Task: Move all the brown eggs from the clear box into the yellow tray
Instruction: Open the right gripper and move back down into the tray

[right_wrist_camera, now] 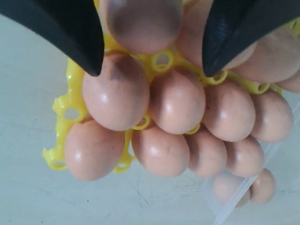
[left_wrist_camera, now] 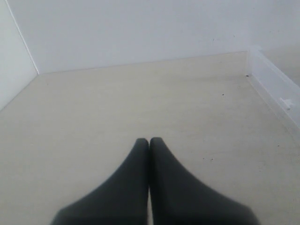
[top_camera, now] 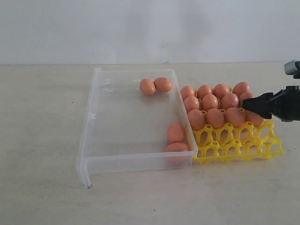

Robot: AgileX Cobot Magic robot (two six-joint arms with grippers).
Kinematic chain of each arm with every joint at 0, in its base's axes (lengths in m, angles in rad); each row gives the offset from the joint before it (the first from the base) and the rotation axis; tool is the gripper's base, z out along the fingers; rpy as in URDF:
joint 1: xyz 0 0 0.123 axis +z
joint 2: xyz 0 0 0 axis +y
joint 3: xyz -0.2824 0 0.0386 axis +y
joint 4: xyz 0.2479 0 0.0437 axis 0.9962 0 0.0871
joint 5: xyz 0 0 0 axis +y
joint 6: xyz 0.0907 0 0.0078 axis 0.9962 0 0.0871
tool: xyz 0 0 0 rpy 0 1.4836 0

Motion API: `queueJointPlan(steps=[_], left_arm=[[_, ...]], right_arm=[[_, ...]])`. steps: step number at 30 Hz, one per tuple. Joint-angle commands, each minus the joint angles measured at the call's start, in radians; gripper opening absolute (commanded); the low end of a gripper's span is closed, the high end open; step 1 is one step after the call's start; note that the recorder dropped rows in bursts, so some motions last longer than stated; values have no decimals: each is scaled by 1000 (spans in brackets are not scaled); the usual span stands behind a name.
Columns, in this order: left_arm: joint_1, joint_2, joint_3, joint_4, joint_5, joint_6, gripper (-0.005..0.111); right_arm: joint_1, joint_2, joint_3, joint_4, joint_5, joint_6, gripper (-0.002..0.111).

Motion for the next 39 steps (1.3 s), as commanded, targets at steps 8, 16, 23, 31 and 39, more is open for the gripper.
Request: queueJointPlan(steps=[8, 16, 23, 31, 39], left_arm=[[-4, 3, 0, 2, -3, -4, -4], [-4, 3, 0, 2, -3, -4, -4], [-4, 3, 0, 2, -3, -4, -4], [-4, 3, 0, 2, -3, -4, -4], [-4, 3, 0, 2, -3, -4, -4]], right_arm=[[34, -185, 5, 57, -412, 378, 39], [461, -212, -142, -27, -128, 188, 0], [903, -181, -379, -218, 1120, 338, 0], [915, -15, -725, 765, 1379, -618, 0], [915, 245, -1116, 972, 1840, -959, 0]])
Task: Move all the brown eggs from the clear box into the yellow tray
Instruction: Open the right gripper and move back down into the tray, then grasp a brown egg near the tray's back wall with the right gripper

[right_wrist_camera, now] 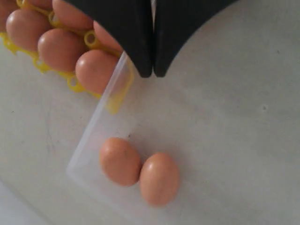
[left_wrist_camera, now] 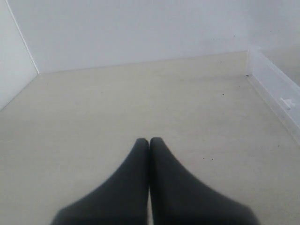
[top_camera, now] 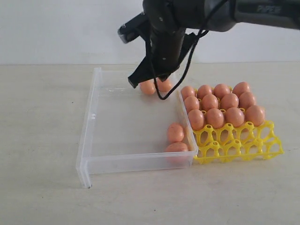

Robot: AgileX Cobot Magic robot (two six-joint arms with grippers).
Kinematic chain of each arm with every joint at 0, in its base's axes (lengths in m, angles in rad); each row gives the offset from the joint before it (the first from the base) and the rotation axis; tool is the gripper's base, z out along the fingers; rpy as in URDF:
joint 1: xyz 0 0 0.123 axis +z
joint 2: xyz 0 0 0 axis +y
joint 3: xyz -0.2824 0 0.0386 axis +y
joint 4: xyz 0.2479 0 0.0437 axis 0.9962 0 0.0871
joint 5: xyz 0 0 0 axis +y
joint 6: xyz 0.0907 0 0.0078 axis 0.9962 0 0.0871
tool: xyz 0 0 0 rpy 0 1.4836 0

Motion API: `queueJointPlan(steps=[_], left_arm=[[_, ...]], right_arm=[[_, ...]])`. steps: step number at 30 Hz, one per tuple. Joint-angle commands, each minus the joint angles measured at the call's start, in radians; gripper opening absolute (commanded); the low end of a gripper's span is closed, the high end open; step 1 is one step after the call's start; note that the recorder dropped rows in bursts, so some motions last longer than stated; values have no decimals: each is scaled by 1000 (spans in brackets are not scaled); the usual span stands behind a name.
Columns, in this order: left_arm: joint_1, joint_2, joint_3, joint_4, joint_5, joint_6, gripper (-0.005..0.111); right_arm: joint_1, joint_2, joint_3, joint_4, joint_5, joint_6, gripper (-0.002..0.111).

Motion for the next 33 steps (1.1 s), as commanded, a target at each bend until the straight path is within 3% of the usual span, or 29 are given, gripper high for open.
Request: queueJointPlan(steps=[1, 4, 8, 10, 14, 21, 33], left_arm=[[-4, 3, 0, 2, -3, -4, -4], [-4, 3, 0, 2, -3, -4, -4], [-4, 3, 0, 2, -3, -4, -4], [-4, 3, 0, 2, -3, -4, -4], [-4, 3, 0, 2, -3, -4, -4], [-4, 3, 0, 2, -3, -4, -4], [-4, 3, 0, 2, -3, -4, -4]], right_arm=[[0, 92, -145, 51, 75, -103, 1], [0, 146, -219, 99, 40, -135, 17], [0, 209, -264, 120, -25, -104, 59], [0, 229, -265, 105, -71, -23, 72], [0, 268, -265, 33, -137, 149, 71], [0, 318, -265, 8, -253, 182, 55], [0, 356, -265, -157, -266, 234, 55]])
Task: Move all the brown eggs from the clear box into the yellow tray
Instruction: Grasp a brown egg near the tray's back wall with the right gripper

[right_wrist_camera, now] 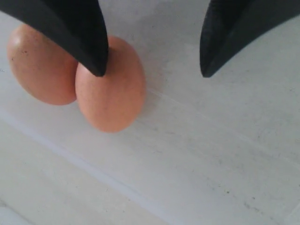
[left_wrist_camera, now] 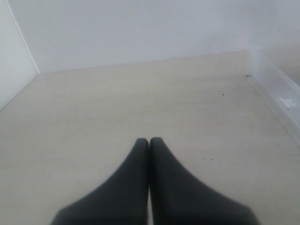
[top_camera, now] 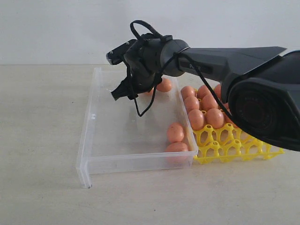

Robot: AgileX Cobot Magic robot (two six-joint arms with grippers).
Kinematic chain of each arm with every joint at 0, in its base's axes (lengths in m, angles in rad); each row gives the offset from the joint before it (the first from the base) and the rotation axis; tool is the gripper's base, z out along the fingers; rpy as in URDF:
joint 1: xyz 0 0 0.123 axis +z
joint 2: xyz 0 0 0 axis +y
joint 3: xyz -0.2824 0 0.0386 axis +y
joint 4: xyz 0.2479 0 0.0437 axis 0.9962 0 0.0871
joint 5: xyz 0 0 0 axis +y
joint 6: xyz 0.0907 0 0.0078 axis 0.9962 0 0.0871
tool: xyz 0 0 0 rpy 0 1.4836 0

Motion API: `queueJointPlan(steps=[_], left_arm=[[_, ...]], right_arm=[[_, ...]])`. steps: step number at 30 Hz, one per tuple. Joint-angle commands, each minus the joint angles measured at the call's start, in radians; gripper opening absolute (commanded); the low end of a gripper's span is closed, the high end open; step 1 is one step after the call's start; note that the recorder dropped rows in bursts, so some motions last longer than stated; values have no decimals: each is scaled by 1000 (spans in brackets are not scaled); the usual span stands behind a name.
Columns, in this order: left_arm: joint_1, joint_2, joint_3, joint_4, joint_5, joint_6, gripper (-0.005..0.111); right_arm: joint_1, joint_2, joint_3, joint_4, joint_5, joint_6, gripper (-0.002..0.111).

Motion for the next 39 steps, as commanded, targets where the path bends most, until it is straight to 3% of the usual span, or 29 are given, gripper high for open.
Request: queueJointPlan(steps=[1, 8, 23, 25, 27, 29, 30, 39], left_arm=[[-4, 3, 0, 2, -3, -4, -4], [-4, 3, 0, 2, -3, -4, -4], [-4, 3, 0, 2, -3, -4, -4], [-4, 3, 0, 2, -3, -4, -4], [-4, 3, 0, 2, -3, -4, -4], [-4, 3, 0, 2, -3, -4, -4], [-4, 3, 0, 2, -3, -4, -4], [-4, 3, 0, 2, -3, -4, -4]], right_arm=[[0, -3, -6, -109, -24, 75, 55], [-59, 19, -6, -74, -64, 99, 55], [-61, 65, -6, -63, -56, 94, 54], [-61, 65, -6, -66, -58, 96, 47], [-61, 65, -6, -66, -58, 96, 30], [-61, 65, -6, -66, -60, 96, 5], [-61, 65, -6, -66, -60, 99, 0], [-38, 20, -6, -55, 77, 103, 0]])
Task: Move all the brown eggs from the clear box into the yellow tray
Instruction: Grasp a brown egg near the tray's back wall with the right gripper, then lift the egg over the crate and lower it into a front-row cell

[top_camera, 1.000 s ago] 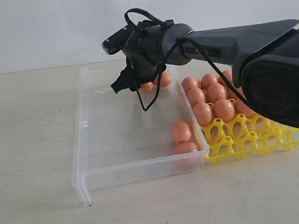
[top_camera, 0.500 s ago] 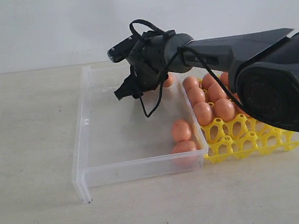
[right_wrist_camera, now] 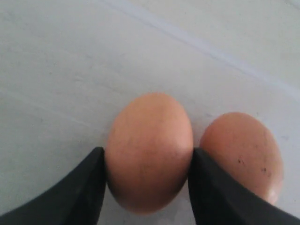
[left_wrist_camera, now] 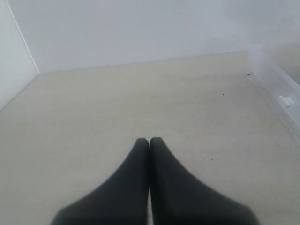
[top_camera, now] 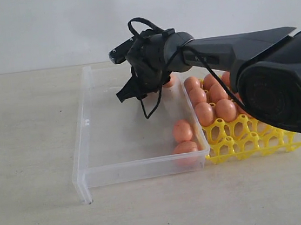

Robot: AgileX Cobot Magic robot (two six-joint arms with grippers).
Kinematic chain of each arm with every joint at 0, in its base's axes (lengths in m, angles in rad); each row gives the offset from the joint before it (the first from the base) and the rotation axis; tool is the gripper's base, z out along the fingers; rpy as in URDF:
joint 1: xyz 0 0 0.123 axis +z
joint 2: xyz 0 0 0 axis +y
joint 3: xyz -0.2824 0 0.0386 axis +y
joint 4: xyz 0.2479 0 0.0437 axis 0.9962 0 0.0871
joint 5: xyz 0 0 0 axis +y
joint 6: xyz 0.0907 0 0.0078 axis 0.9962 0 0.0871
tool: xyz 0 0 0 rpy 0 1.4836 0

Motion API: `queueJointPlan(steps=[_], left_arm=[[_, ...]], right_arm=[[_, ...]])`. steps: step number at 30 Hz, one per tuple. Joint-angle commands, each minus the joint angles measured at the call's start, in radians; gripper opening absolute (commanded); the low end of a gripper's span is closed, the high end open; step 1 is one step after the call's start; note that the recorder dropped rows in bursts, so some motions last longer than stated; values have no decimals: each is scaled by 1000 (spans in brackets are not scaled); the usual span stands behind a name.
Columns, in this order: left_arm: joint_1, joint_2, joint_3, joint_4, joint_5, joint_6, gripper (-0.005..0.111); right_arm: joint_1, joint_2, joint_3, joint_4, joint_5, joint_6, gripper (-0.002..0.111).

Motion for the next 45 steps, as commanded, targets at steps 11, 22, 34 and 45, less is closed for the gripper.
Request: queueJointPlan(steps=[11, 22, 34, 45], left_arm=[[-4, 3, 0, 2, -3, -4, -4], [-4, 3, 0, 2, -3, -4, -4], [-4, 3, 0, 2, -3, -4, -4], [-4, 3, 0, 2, -3, -4, -4]], right_arm=[[82, -289, 373, 202, -230, -84, 0], [78, -545, 941, 208, -1245, 26, 0], [-177, -561, 1214, -240, -1910, 491, 0], [-620, -792, 1439, -444, -1910, 405, 0]])
